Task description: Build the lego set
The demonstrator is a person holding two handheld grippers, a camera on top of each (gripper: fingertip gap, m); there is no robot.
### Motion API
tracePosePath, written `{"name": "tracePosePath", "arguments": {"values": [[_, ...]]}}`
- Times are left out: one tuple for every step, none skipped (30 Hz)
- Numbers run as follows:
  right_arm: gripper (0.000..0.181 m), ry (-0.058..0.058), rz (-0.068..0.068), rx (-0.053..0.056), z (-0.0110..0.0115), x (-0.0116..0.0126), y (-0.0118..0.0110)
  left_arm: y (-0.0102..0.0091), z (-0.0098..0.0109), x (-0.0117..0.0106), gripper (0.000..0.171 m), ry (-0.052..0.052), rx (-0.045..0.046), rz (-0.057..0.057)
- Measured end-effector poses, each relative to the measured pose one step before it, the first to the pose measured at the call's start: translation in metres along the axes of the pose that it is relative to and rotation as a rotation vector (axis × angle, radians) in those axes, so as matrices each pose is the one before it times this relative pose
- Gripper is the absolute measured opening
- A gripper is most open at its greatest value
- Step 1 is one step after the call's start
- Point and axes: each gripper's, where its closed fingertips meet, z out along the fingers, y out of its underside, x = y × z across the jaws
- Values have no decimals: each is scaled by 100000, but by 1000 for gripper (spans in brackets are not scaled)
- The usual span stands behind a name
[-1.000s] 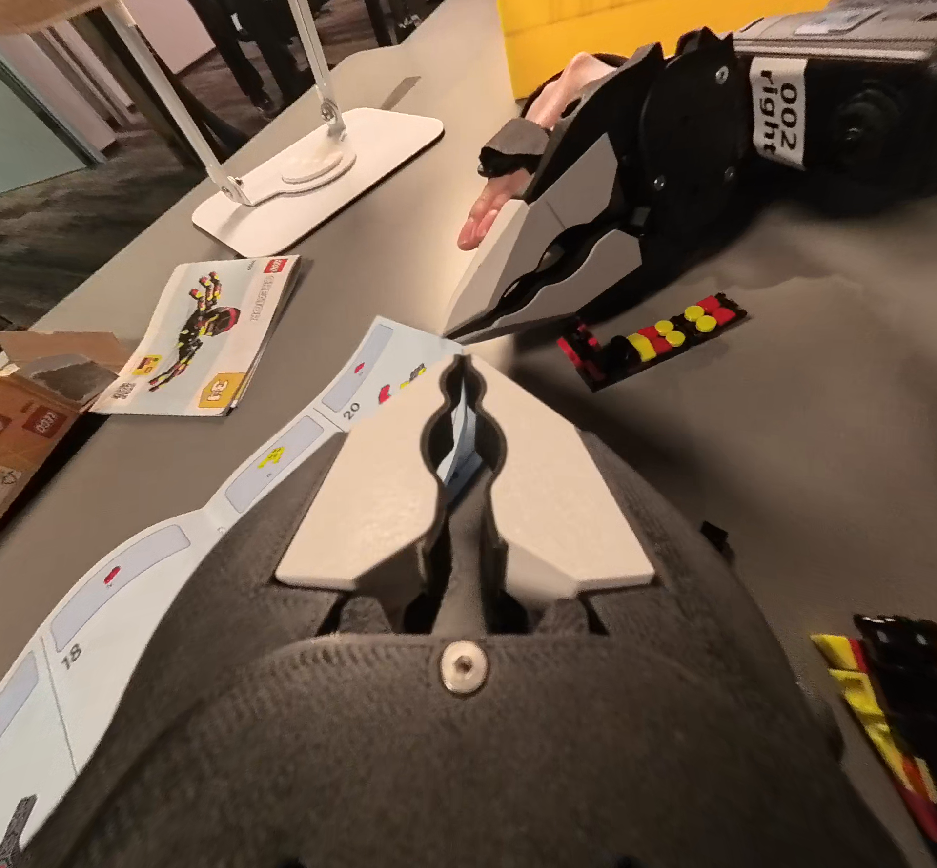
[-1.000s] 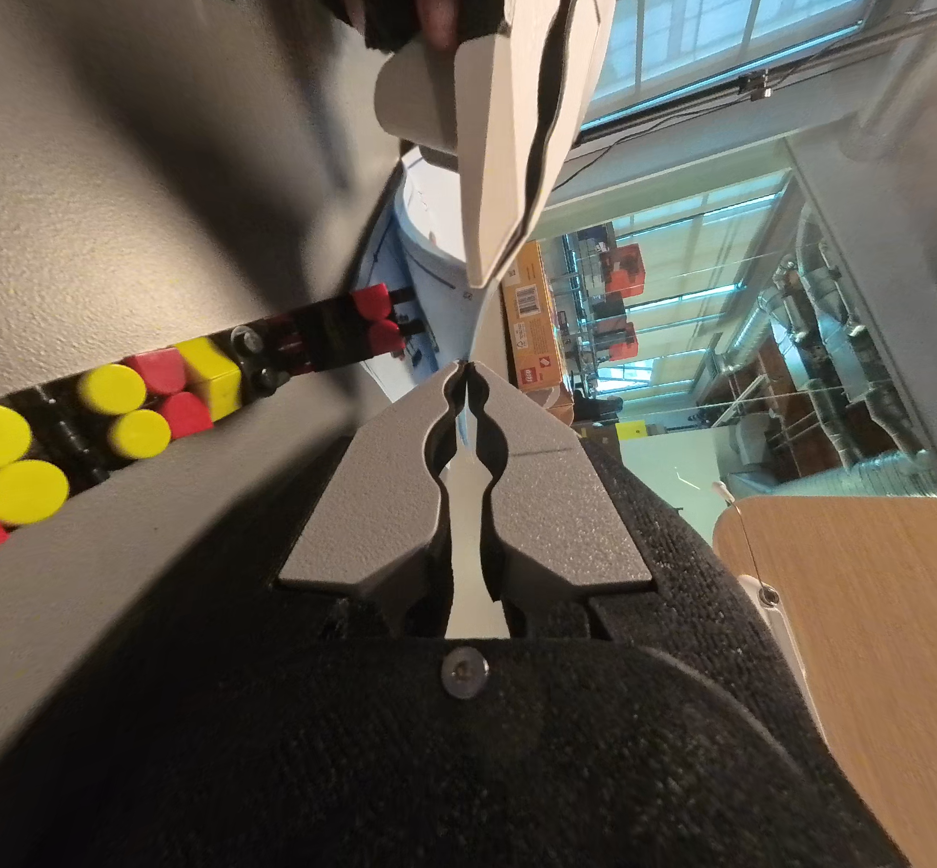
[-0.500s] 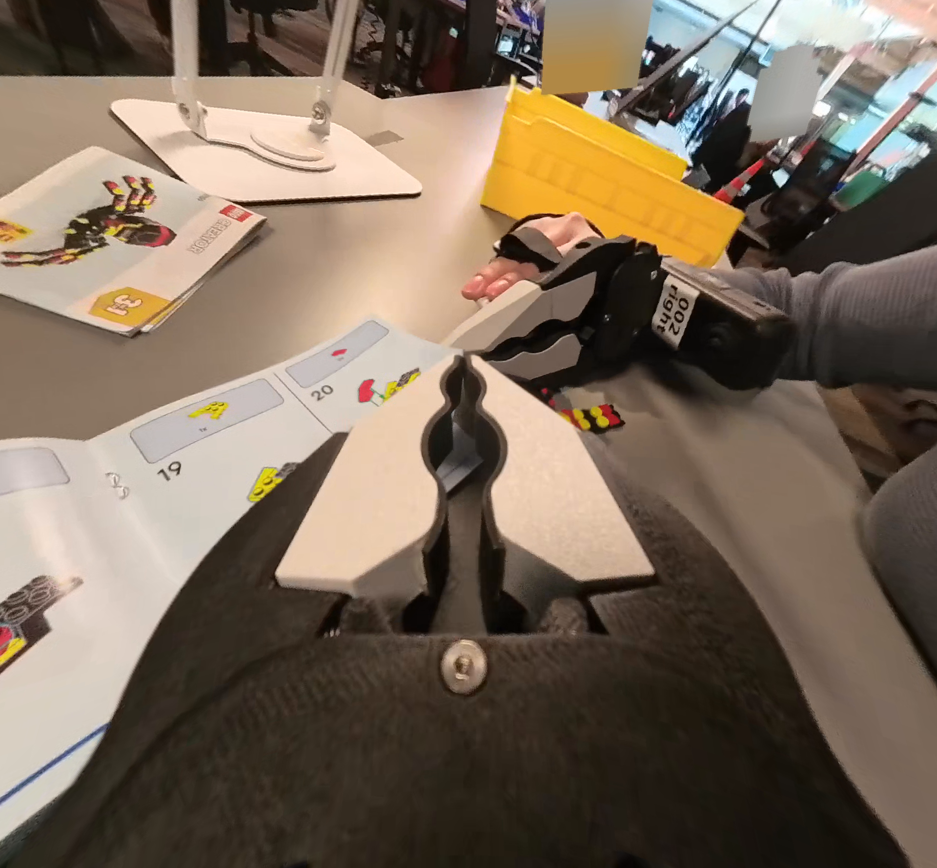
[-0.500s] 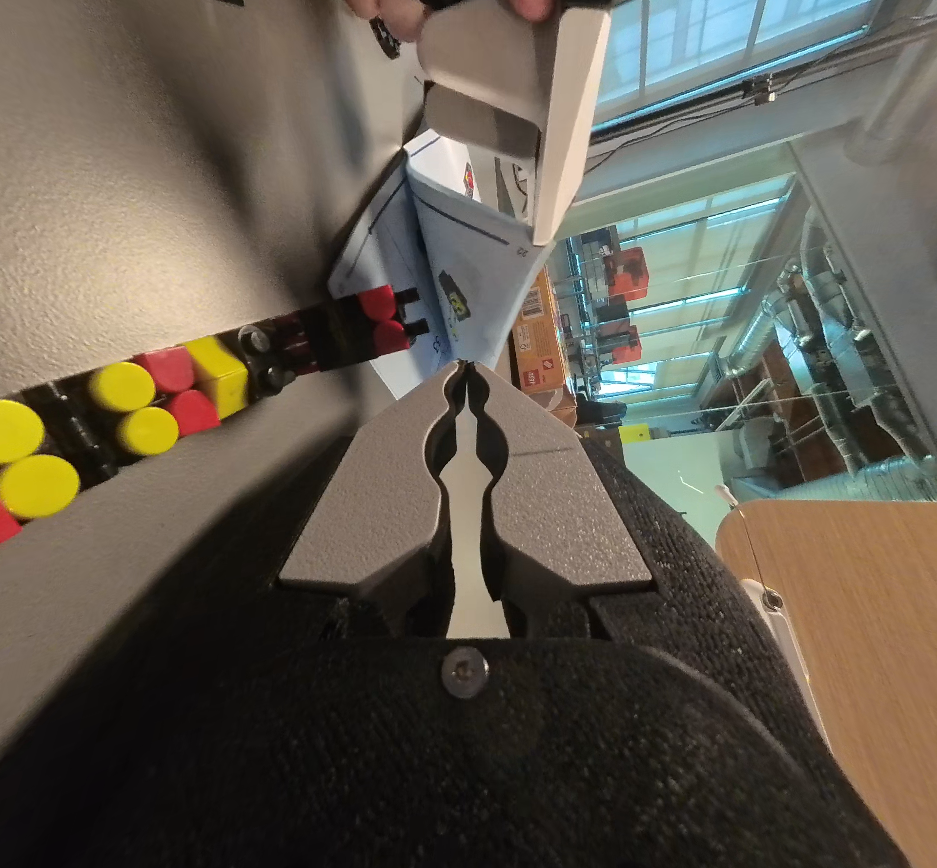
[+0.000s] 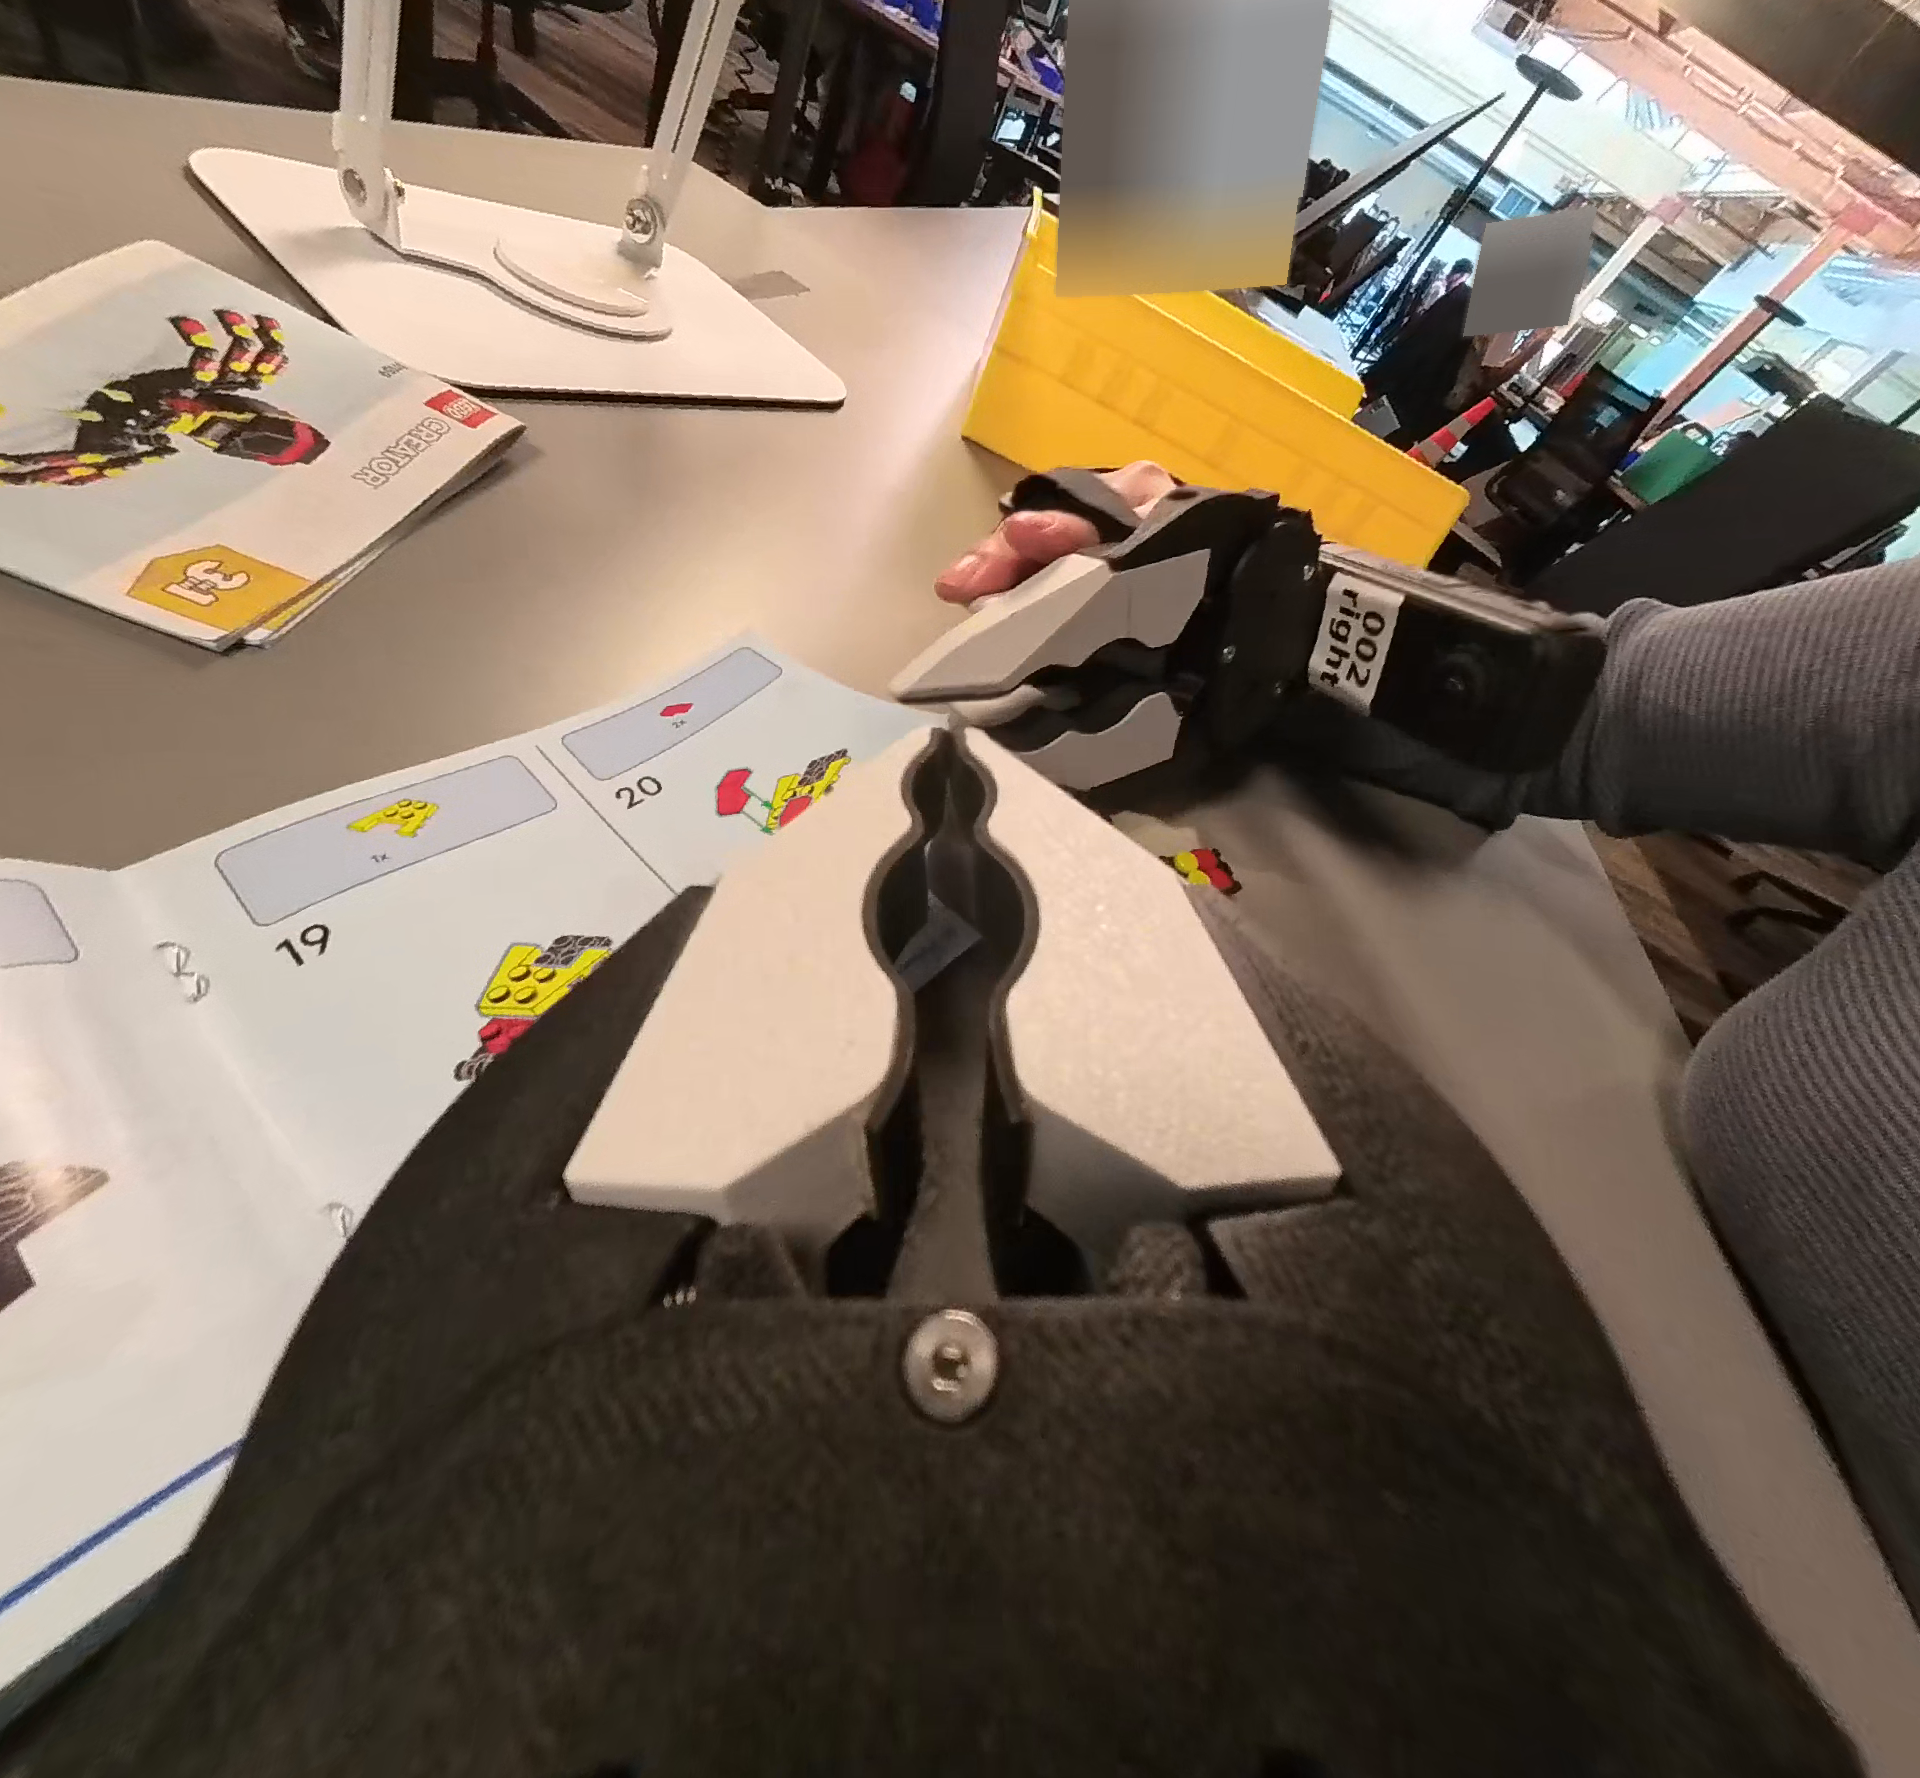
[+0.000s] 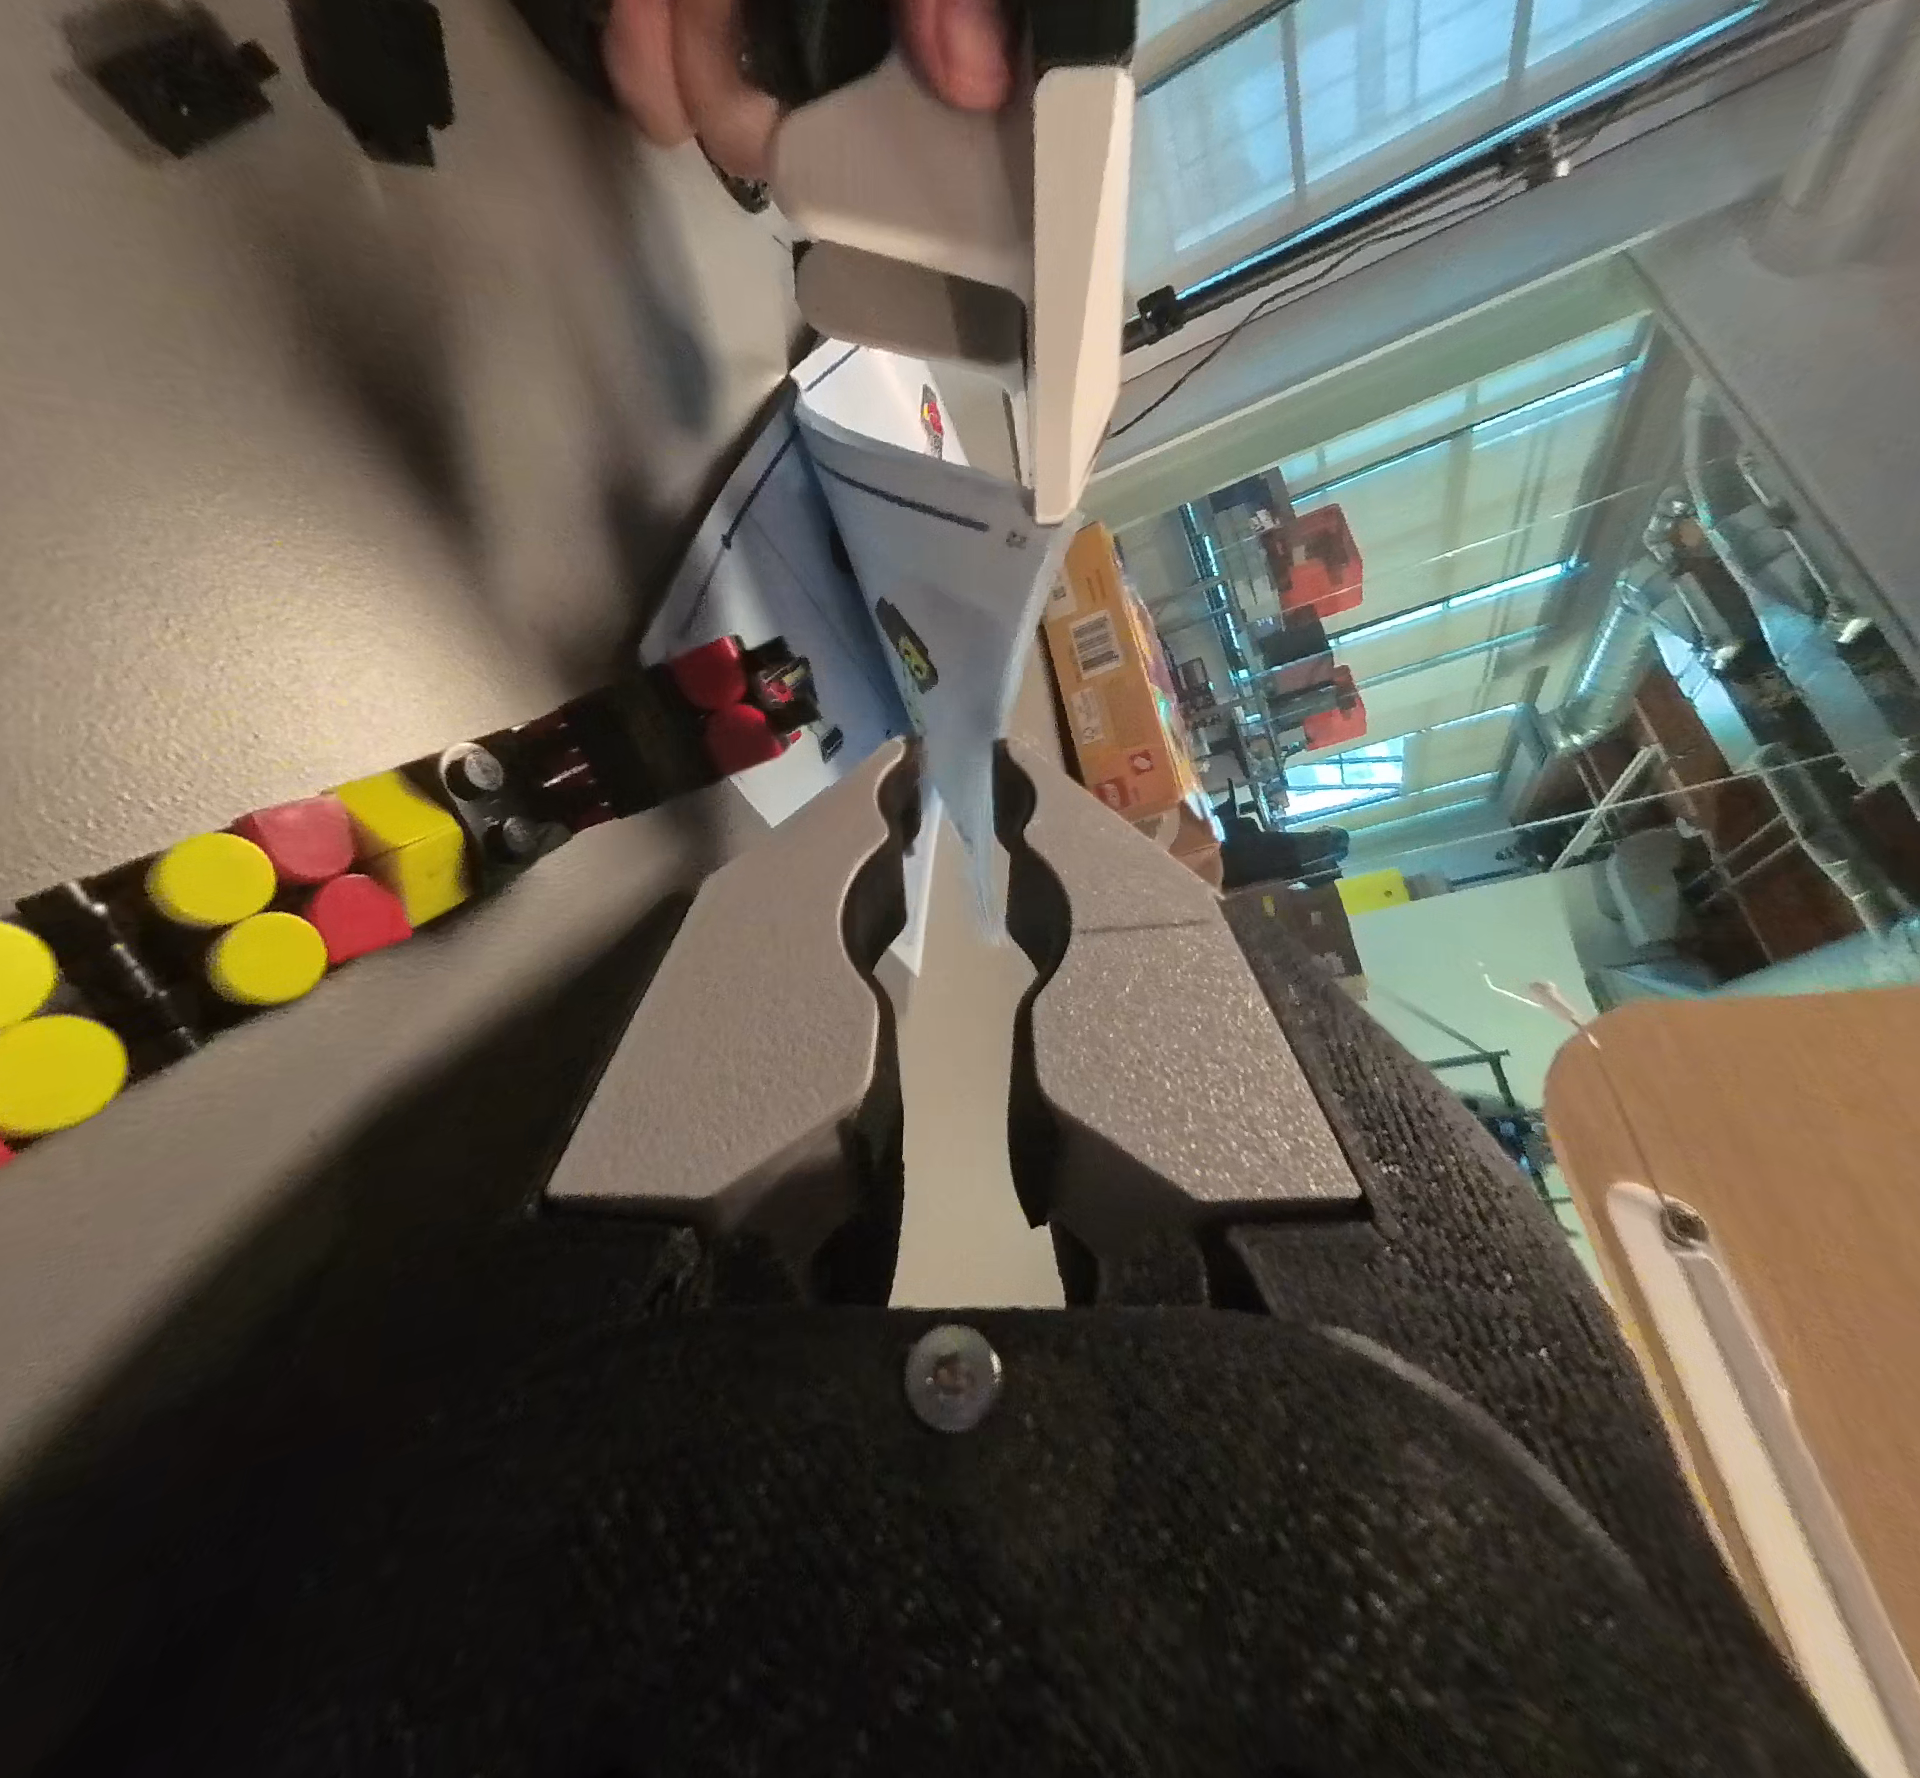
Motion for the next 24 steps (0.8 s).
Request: {"name": "tracePosePath", "arguments": {"values": [[11,-579,-504,-901,91,-144,100,27,37,60,0,298,-181,118],[10,-183,-692,-751,77,-92,72,33,47,59,0,93,-191,288],[8,-114,-531,-338,43,-64,6,48,53,65,0,-31,-271,519],[8,100,-374,-177,15,-11,-2,36,52,58,0,-104,-257,527],[7,249,-250,-215,0,25,12,47,57,83,0,182,-276,343],[6,114,-78,-128,2,15,25,56,61,72,0,294,-349,35],[6,15,26,-14,-7,12,7,42,60,69,0,410,-260,-122],[5,11,15,46,-10,1,-1,8,32,44,0,299,4,-241],[4,-59,-66,62,-5,-7,-12,-21,4,10,0,204,188,-358],[3,-158,-187,35,-7,-45,-8,-38,-13,-25,0,-7,306,-460],[2,-168,-282,41,7,-40,-14,-52,-35,-73,0,-144,418,-548],[2,-151,-267,35,-3,-42,-17,-86,-52,-94,0,-287,671,-694],[1,-203,-165,5,-10,-44,-8,-116,-71,-92,0,-204,887,-716],[0,-197,-40,27,4,-34,0,-132,-72,-113,0,-384,1008,-745],[0,-113,-10,13,-8,-18,-5,-110,-77,-142,0,-568,902,-767],[0,-311,-6,-80,5,-49,18,-105,-57,-135,0,-545,754,-736],[0,-420,-14,-79,9,-67,10,-124,-51,-111,0,-413,927,-681],[0,-174,-143,4,8,-35,-1,-119,-49,-66,0,-108,906,-594],[0,-102,-154,52,-8,-22,-19,-56,-33,-49,0,2,486,-543],[0,-228,-13,48,9,-43,-11,-29,-24,-56,0,-81,198,-502],[0,-217,57,72,3,-25,-14,-14,-13,-31,0,52,133,-365],[0,-115,58,101,-6,-20,-9,-17,-7,-37,0,-42,183,-338],[0,-25,90,60,-8,14,1,-17,-11,-61,0,-95,179,-427],[0,143,151,0,-12,33,9,-37,-22,-89,0,-319,331,-549]]}}
